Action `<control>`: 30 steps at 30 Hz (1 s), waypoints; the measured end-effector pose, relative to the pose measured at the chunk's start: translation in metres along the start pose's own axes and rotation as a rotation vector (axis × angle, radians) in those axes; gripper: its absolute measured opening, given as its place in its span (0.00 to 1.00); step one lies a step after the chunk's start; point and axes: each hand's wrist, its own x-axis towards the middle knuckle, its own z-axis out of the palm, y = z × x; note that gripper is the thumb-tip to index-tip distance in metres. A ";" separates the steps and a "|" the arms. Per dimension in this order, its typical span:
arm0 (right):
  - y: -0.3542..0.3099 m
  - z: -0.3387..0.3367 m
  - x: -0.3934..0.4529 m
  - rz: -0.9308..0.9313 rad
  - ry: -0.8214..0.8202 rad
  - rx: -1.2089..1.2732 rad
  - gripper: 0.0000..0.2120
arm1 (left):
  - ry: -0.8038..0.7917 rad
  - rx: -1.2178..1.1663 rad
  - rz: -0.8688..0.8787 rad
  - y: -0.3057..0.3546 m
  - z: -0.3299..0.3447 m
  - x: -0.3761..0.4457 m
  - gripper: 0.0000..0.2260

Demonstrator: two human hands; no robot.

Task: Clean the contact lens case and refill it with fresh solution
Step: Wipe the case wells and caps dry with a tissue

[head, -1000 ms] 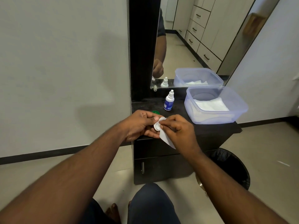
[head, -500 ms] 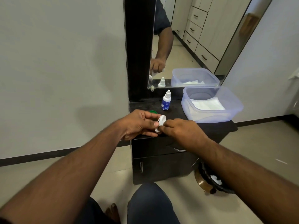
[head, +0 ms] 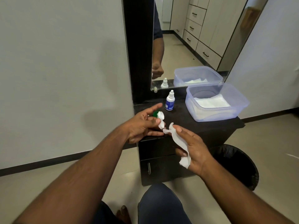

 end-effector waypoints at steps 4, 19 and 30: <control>-0.003 0.008 0.007 -0.150 0.084 0.012 0.08 | -0.039 0.024 -0.028 0.001 0.000 0.002 0.19; -0.016 -0.003 0.044 -0.930 -0.199 -1.117 0.10 | -0.064 -0.025 -0.068 0.001 -0.005 0.002 0.17; -0.049 -0.011 0.050 -1.610 -0.438 -2.082 0.17 | -0.066 0.036 -0.127 0.005 -0.006 0.004 0.15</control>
